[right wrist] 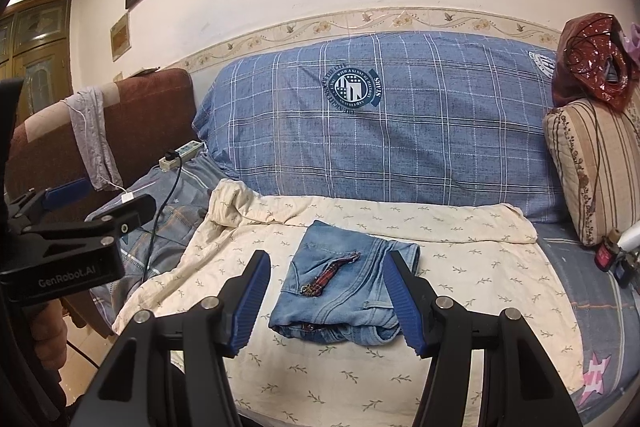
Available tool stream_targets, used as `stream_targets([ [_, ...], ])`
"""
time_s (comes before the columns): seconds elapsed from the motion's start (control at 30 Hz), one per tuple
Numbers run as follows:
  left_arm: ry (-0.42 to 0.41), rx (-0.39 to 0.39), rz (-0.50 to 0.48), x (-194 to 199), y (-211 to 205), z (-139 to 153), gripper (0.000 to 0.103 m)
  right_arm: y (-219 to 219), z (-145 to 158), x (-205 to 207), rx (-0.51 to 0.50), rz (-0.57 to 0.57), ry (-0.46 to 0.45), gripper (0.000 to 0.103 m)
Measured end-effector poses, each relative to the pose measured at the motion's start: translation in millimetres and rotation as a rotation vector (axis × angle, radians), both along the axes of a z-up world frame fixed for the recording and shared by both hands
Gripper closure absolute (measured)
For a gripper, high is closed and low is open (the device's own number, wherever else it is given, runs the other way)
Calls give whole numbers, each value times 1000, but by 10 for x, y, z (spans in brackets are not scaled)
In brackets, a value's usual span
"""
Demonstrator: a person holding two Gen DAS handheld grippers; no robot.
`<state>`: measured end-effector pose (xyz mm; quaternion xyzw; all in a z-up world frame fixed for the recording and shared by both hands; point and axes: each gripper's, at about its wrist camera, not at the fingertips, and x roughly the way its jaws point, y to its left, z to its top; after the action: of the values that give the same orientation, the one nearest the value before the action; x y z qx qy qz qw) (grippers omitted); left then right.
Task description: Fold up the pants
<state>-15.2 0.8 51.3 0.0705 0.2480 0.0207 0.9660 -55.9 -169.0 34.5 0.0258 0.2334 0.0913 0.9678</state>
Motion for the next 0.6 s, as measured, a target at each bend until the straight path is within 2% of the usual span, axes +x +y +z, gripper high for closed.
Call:
stream_targets([
  [0.1, 29, -20, -7, 30, 41, -45, 1, 24, 8, 34, 3, 1, 1, 41],
  [0.33, 98, -12, 0, 83, 154, -137, 1, 96, -71, 147, 25, 34, 23, 41],
  [0.5, 94, -22, -12, -3, 209, -75, 1, 214, -74, 182, 43, 73, 23, 41],
  [0.6, 75, -81, -77, -43, 198, -31, 1, 270, -78, 166, 37, 88, 10, 41],
])
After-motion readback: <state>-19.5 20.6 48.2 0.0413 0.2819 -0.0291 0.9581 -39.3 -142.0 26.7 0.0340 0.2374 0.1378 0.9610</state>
